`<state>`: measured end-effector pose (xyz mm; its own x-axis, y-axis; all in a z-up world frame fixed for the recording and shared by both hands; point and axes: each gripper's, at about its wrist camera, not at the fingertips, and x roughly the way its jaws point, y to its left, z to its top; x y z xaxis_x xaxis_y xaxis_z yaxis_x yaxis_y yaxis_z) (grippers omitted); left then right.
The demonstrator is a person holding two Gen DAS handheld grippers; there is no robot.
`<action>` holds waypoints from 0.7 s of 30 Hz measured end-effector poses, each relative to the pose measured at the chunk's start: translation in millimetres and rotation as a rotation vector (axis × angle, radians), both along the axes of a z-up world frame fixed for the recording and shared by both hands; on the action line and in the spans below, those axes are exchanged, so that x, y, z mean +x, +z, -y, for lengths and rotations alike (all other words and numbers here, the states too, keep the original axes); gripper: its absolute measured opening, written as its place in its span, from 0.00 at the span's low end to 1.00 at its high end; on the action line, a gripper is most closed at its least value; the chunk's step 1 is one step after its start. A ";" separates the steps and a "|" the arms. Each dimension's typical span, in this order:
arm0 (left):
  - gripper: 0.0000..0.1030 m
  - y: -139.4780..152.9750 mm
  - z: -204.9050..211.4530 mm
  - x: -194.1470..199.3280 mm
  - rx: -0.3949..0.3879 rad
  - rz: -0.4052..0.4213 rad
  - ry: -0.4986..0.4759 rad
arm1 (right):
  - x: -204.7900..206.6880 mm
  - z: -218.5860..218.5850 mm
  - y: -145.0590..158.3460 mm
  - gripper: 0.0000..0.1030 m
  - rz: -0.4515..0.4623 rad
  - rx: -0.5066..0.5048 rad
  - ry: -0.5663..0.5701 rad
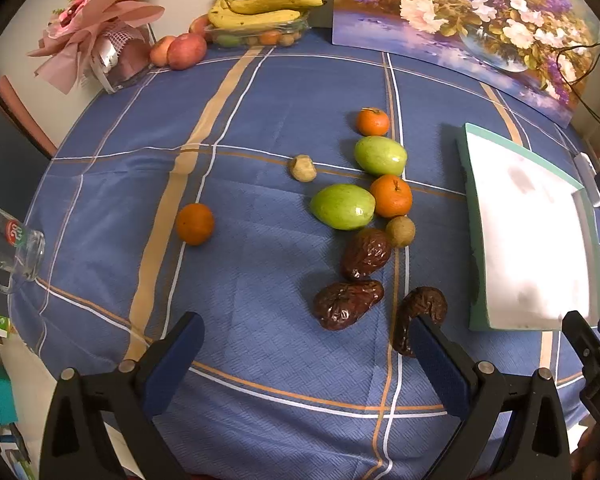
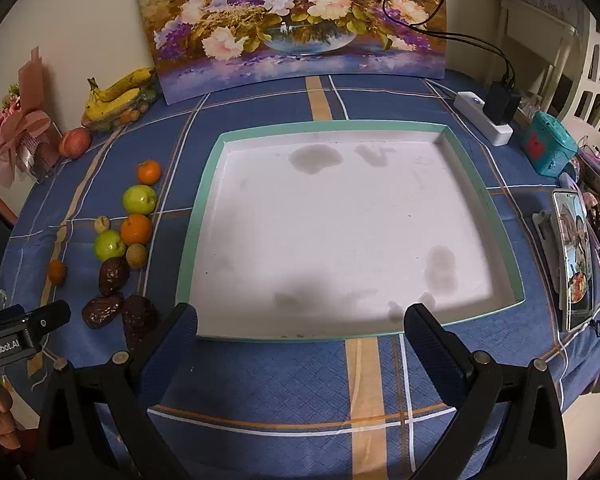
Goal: Organize fruits
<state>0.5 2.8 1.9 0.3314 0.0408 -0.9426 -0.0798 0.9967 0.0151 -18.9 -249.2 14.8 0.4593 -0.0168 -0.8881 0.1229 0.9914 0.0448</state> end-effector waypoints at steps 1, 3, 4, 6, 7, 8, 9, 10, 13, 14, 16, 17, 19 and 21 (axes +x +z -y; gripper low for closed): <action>1.00 -0.1 0.0 0.1 0.001 0.000 0.001 | 0.0 0.3 -0.2 1.00 0.000 0.001 0.001; 1.00 -0.5 0.2 0.4 0.002 -0.001 0.002 | 0.0 0.9 -0.5 1.00 -0.001 0.005 0.000; 1.00 -0.6 0.0 0.1 0.003 -0.001 0.002 | 0.0 1.3 -0.7 1.00 -0.002 0.008 0.000; 1.00 -1.0 0.0 0.1 0.005 -0.001 0.002 | 0.4 2.4 -0.1 1.00 -0.001 0.010 0.001; 1.00 -0.9 -0.1 0.1 0.004 0.000 0.001 | 0.6 2.4 -0.1 1.00 -0.001 0.011 0.001; 1.00 -1.0 -0.1 0.1 0.005 0.000 0.002 | 0.4 2.3 -0.5 1.00 0.000 0.012 0.002; 1.00 -1.0 0.1 -0.2 0.007 0.000 0.002 | 0.5 2.2 -0.6 1.00 0.000 0.014 0.003; 1.00 -1.2 0.0 -0.2 0.008 0.000 0.002 | 0.6 2.1 -0.9 1.00 0.000 0.015 0.004; 1.00 -1.5 1.1 0.3 0.014 -0.002 0.002 | 1.0 2.6 -2.5 1.00 -0.001 0.017 0.005; 1.00 -1.7 1.4 0.4 0.016 -0.002 0.002 | 1.2 3.0 -3.0 1.00 -0.002 0.019 0.004; 1.00 -1.9 2.3 0.6 0.019 -0.003 0.002 | 1.8 3.5 -3.8 1.00 -0.004 0.022 0.003; 1.00 -2.0 2.5 0.7 0.020 -0.004 0.003 | 1.9 3.7 -4.2 1.00 -0.005 0.024 0.003; 1.00 -2.1 2.6 0.7 0.022 -0.004 0.004 | 2.1 3.6 -4.5 1.00 -0.005 0.026 0.002; 1.00 -2.3 2.7 1.1 0.023 -0.006 0.005 | 2.0 3.6 -4.7 1.00 -0.005 0.028 0.003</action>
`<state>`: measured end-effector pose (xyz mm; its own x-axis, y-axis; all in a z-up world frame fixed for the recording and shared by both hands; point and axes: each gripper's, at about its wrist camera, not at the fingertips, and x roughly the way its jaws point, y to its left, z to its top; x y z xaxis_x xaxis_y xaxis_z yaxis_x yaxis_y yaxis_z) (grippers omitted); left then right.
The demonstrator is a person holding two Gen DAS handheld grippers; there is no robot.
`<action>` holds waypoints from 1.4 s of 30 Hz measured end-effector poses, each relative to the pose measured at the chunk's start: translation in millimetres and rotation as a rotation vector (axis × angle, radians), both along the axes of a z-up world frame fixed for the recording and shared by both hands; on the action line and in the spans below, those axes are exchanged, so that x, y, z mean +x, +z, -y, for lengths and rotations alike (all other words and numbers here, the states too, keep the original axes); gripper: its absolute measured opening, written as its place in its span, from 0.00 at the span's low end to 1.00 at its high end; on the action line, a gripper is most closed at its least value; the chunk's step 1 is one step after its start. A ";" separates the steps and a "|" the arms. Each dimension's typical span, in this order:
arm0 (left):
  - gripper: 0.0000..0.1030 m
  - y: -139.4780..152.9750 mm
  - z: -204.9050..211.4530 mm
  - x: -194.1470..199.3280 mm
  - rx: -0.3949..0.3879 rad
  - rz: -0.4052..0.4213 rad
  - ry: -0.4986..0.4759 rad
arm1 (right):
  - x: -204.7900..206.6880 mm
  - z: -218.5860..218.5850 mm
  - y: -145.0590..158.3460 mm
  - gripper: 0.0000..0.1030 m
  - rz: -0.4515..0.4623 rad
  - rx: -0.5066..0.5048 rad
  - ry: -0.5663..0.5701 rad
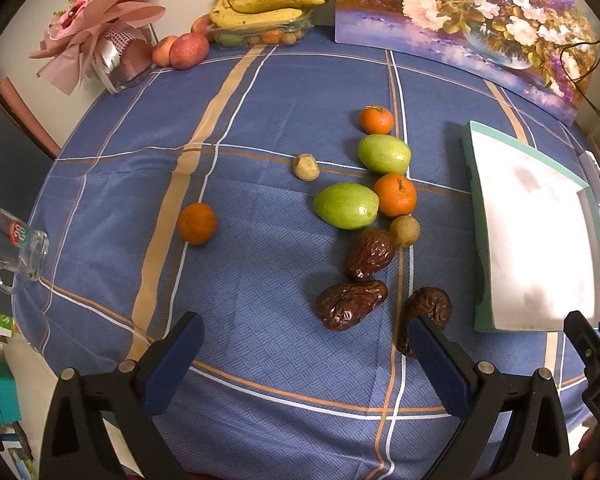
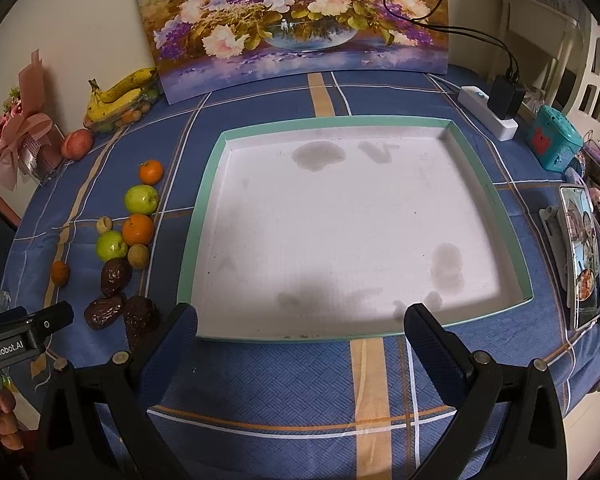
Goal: Organize fruits
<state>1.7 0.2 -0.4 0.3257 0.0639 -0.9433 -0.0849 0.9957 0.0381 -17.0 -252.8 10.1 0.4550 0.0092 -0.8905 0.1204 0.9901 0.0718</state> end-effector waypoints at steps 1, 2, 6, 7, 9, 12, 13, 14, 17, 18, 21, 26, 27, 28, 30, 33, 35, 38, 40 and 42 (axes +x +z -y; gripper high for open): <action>1.00 -0.1 -0.2 0.1 0.000 -0.001 0.001 | 0.1 0.2 -0.4 1.00 -0.001 0.001 0.000; 1.00 -0.2 -0.2 0.0 0.000 -0.001 0.001 | 0.2 0.3 -0.6 1.00 -0.001 0.001 0.001; 1.00 -0.3 -0.4 -0.3 0.000 0.000 0.000 | 0.4 0.5 -0.7 1.00 -0.002 0.001 0.001; 1.00 -0.3 -0.3 -0.3 0.000 0.000 0.000 | 0.5 0.5 -0.7 1.00 -0.002 0.001 0.000; 1.00 -0.4 -0.3 -0.3 0.000 0.000 0.000 | 0.4 0.5 -0.9 1.00 -0.002 0.001 0.001; 1.00 -0.4 -0.3 -0.3 0.000 0.000 -0.001 | 0.5 0.6 -0.9 1.00 -0.002 0.001 0.001; 1.00 -0.4 -0.5 -0.3 0.000 -0.001 -0.001 | 0.5 0.6 -0.9 1.00 -0.002 0.001 0.000; 1.00 -0.4 -0.3 -0.3 0.000 0.000 -0.001 | 0.5 0.6 -0.9 1.00 -0.002 0.001 0.000; 1.00 -0.3 -0.3 -0.3 0.001 0.000 -0.001 | 0.7 0.7 -0.8 1.00 -0.002 0.001 0.000; 1.00 -0.4 -0.3 -0.3 0.001 0.000 -0.001 | 0.9 0.7 -0.7 1.00 -0.002 0.001 0.000; 1.00 -0.3 -0.4 -0.3 0.000 0.000 0.000 | 0.9 0.8 -0.5 1.00 -0.002 0.002 0.000; 1.00 -0.4 -0.7 0.0 0.000 0.000 -0.001 | 0.5 0.6 -1.2 1.00 -0.002 0.000 0.000; 1.00 -0.2 -0.5 0.0 0.000 -0.001 -0.001 | 0.8 0.7 -1.0 1.00 -0.002 0.000 0.000; 1.00 -0.2 -0.3 0.0 0.000 0.000 -0.001 | 1.0 0.7 -0.9 1.00 -0.002 0.001 0.000; 1.00 -0.2 -0.3 0.1 0.000 -0.001 -0.002 | 1.0 0.8 -1.0 1.00 -0.003 0.000 0.000; 1.00 -0.1 -0.4 0.2 0.000 -0.001 -0.001 | 0.2 0.2 -2.2 1.00 -0.004 -0.001 -0.001; 1.00 -0.2 -0.6 0.1 0.000 -0.001 -0.001 | 0.5 0.2 -2.0 1.00 -0.004 -0.001 -0.002; 1.00 -0.2 -0.4 0.3 0.000 -0.002 -0.002 | -0.5 0.4 -2.9 1.00 -0.004 -0.002 -0.003; 1.00 -0.3 -0.4 0.3 0.000 -0.002 -0.001 | -0.6 0.3 -3.2 1.00 -0.004 -0.003 -0.004; 1.00 -0.2 0.0 0.2 0.001 -0.001 -0.002 | -0.5 0.3 -3.3 1.00 -0.005 -0.003 -0.003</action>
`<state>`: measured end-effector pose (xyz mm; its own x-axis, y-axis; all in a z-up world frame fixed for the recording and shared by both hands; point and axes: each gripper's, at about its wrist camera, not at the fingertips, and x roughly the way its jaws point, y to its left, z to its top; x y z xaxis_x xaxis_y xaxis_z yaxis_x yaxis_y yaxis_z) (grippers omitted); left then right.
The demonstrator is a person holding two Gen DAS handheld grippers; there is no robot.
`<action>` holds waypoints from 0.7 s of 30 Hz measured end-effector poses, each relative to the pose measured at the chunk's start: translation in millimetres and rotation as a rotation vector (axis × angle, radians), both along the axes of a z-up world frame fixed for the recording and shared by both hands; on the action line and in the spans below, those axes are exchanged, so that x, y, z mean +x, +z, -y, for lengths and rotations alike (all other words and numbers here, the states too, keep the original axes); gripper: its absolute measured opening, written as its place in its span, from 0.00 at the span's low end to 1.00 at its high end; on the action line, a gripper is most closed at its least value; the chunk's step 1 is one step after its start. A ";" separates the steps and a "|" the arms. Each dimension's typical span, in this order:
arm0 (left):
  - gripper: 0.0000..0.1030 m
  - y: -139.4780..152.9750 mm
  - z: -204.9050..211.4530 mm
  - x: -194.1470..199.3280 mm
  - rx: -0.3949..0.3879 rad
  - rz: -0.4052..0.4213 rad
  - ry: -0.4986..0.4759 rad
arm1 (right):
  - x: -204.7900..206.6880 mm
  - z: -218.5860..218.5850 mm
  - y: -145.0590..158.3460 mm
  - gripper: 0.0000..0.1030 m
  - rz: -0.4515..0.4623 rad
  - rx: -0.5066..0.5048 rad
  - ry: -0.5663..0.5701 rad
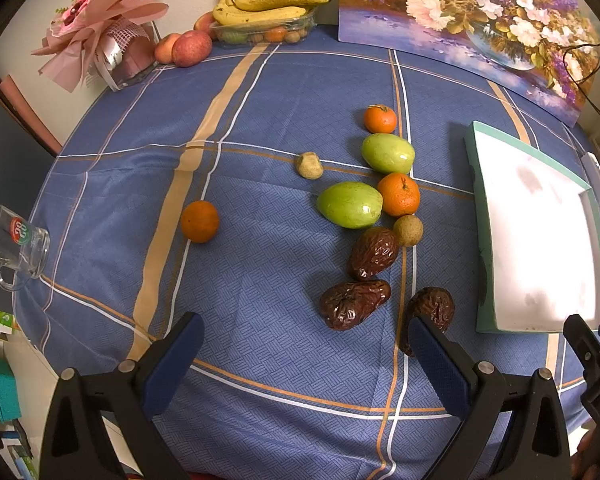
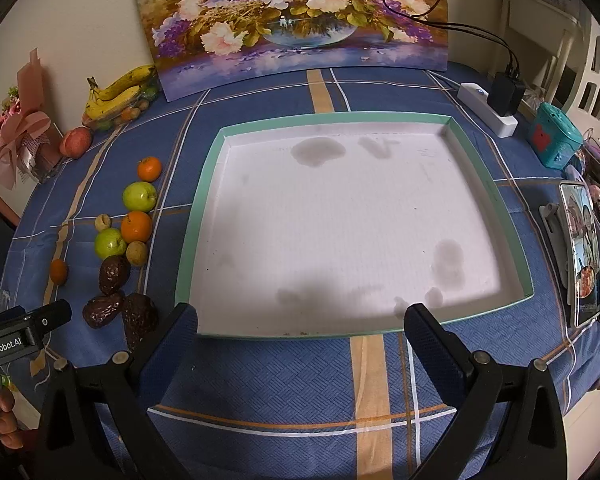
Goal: Organize fruits
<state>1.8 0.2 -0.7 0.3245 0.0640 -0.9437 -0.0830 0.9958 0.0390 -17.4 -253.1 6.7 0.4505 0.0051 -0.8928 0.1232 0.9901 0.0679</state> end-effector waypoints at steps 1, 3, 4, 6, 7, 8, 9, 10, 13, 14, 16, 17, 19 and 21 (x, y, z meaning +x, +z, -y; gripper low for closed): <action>1.00 0.0 0.0 0.0 0.000 0.000 0.000 | 0.3 0.1 0.2 1.00 0.000 0.000 0.000; 1.00 0.0 0.0 -0.1 -0.001 0.000 0.001 | -0.1 0.2 0.0 1.00 -0.001 -0.001 0.001; 1.00 0.0 -0.3 -0.1 -0.002 0.000 0.002 | 0.5 0.1 0.3 1.00 -0.002 -0.002 0.001; 1.00 -0.1 -0.8 0.2 -0.004 -0.001 0.005 | -0.2 -0.8 -0.1 1.00 -0.003 -0.004 0.004; 1.00 -0.1 -1.3 0.1 -0.005 -0.001 0.007 | 0.5 -1.3 0.5 1.00 -0.004 -0.005 0.005; 1.00 -0.1 -1.7 -0.1 -0.006 -0.001 0.009 | 0.8 -1.7 0.7 1.00 -0.005 -0.006 0.006; 1.00 0.0 -3.5 -0.2 -0.007 0.000 0.010 | 1.7 -2.4 1.3 1.00 -0.006 -0.007 0.007; 1.00 0.6 -4.8 -0.2 -0.010 0.004 0.014 | 1.4 -2.8 1.5 1.00 -0.007 -0.007 0.009; 1.00 8.9 -12.9 1.7 -0.025 0.052 0.057 | 2.7 -5.3 3.3 1.00 -0.004 -0.005 0.014; 1.00 12.1 -16.9 1.8 -0.032 0.072 0.070 | 2.7 -6.6 4.9 1.00 0.005 0.002 0.020; 1.00 20.5 -26.9 2.4 -0.059 0.131 0.095 | 3.1 -10.8 9.3 1.00 0.029 0.015 0.033; 1.00 23.5 -31.7 2.9 -0.076 0.158 0.102 | 3.9 -13.5 11.6 1.00 0.040 0.019 0.042; 1.00 25.8 -37.8 7.5 -0.100 0.192 0.103 | 5.2 -20.8 16.3 1.00 0.066 0.026 0.060; 1.00 26.6 -44.9 11.3 -0.114 0.216 0.106 | 7.9 -29.7 19.4 1.00 0.081 0.035 0.081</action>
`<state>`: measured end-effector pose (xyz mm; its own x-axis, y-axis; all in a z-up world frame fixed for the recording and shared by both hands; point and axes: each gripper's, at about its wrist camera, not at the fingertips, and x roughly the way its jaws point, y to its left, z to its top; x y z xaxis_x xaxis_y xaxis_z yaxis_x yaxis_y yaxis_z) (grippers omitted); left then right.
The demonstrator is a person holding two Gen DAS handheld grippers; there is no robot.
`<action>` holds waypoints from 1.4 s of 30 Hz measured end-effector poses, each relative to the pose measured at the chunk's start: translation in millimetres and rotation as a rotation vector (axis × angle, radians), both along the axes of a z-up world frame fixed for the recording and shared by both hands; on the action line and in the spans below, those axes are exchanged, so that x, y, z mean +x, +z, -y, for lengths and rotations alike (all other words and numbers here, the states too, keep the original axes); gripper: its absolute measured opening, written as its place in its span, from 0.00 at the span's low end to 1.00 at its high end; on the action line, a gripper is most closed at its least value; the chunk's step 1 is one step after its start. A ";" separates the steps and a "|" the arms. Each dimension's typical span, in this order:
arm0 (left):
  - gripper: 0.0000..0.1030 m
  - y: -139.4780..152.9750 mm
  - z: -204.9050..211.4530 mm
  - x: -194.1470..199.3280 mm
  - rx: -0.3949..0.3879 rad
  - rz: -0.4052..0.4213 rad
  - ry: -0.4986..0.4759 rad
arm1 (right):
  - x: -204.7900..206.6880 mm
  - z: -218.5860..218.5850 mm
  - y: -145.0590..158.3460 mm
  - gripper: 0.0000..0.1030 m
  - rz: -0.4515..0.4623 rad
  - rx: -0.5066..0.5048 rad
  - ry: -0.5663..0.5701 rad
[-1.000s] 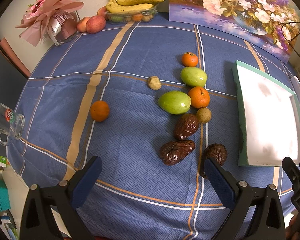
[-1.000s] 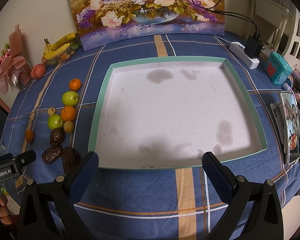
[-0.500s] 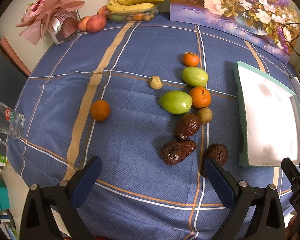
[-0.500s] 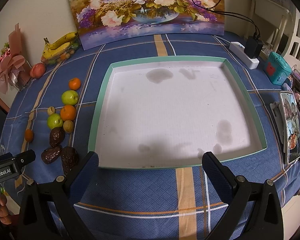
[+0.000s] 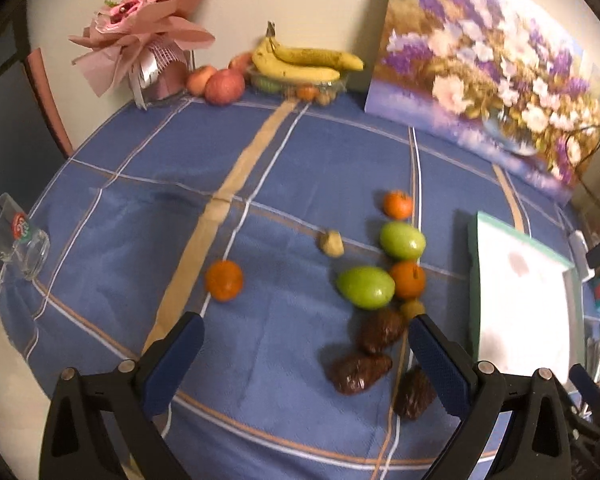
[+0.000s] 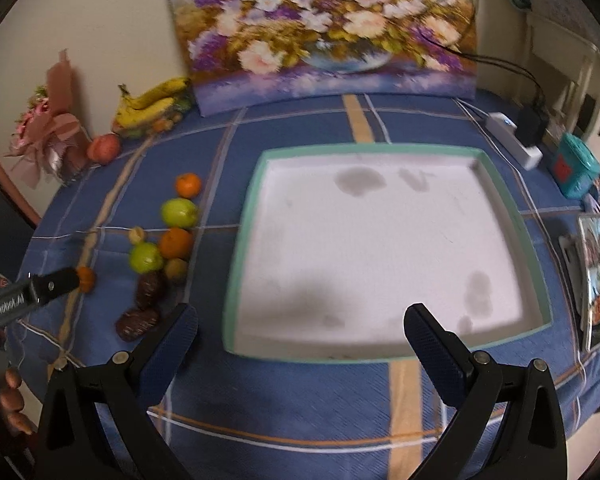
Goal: Organize fruits
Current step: 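Grasp the small tangerine with the left tool while the right tool grasps a dark dried date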
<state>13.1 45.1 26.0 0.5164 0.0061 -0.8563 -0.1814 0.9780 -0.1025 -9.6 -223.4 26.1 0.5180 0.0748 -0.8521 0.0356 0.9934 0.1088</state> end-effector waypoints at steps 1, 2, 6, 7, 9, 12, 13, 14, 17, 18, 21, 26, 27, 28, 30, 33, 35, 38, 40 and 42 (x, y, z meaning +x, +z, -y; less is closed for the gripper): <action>1.00 0.3 -4.9 1.7 -0.005 0.013 0.009 | 1.7 -4.8 1.2 1.00 0.005 0.004 0.010; 1.00 1.1 -10.0 3.4 -0.007 0.027 0.022 | 3.4 -9.9 2.2 1.00 0.010 0.007 0.021; 1.00 2.1 -28.7 10.1 0.016 0.051 0.050 | 10.6 -29.0 4.7 1.00 0.016 0.024 0.049; 1.00 1.5 -33.0 12.6 0.005 0.038 0.040 | 13.6 -32.4 4.5 1.00 0.012 0.034 0.054; 1.00 0.2 -40.0 14.2 -0.037 0.018 0.031 | 19.0 -40.1 3.9 1.00 -0.003 0.082 0.072; 1.00 0.6 -46.8 16.1 -0.052 0.006 0.041 | 24.2 -51.2 3.0 1.00 -0.020 0.106 0.094; 1.00 0.1 -49.5 18.5 -0.051 -0.004 0.048 | 26.1 -56.5 2.4 1.00 -0.026 0.100 0.104; 1.00 -0.5 -51.4 20.0 -0.054 -0.012 0.058 | 27.9 -61.8 1.4 1.00 -0.034 0.089 0.112; 1.00 -6.1 -62.5 28.8 -0.090 -0.056 0.096 | 33.5 -76.0 -1.8 1.00 -0.061 0.062 0.137; 1.00 -7.9 -65.1 30.9 -0.098 -0.066 0.101 | 35.1 -78.9 -2.7 1.00 -0.068 0.059 0.140; 1.00 -12.6 -68.5 38.4 -0.108 -0.096 0.102 | 43.1 -85.9 -5.1 0.94 -0.092 0.055 0.149; 0.97 -18.9 -70.6 49.0 -0.126 -0.132 0.093 | 51.0 -94.6 -1.0 0.80 -0.088 0.049 0.172; 0.95 -21.2 -71.1 51.4 -0.127 -0.142 0.095 | 52.8 -96.2 -2.9 0.76 -0.099 0.044 0.173; 0.93 -24.1 -71.9 53.0 -0.133 -0.155 0.096 | 54.2 -98.0 -5.8 0.73 -0.108 0.038 0.175; 0.89 -33.1 -73.9 56.3 -0.146 -0.187 0.103 | 56.1 -101.6 -12.7 0.67 -0.135 0.024 0.182; 0.84 -48.0 -77.3 60.8 -0.165 -0.236 0.121 | 57.0 -103.2 -26.3 0.65 -0.185 0.016 0.185; 0.82 -57.9 -78.6 63.9 -0.190 -0.267 0.125 | 56.9 -103.3 -36.2 0.61 -0.225 0.004 0.184; 0.78 -68.5 -78.7 68.3 -0.197 -0.294 0.131 | 55.4 -105.8 -46.8 0.59 -0.266 -0.023 0.194; 0.78 -71.4 -80.0 70.6 -0.203 -0.294 0.137 | 53.9 -107.2 -53.6 0.59 -0.290 -0.031 0.200; 0.69 -73.4 -80.5 72.0 -0.206 -0.295 0.138 | 51.3 -107.4 -60.0 0.57 -0.309 -0.041 0.201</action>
<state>85.1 125.6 -47.4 0.2542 -0.1293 -0.9585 -0.3606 0.9069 -0.2180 41.8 -116.0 -33.9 0.2141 0.1112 -0.9705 -0.1353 0.9873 0.0833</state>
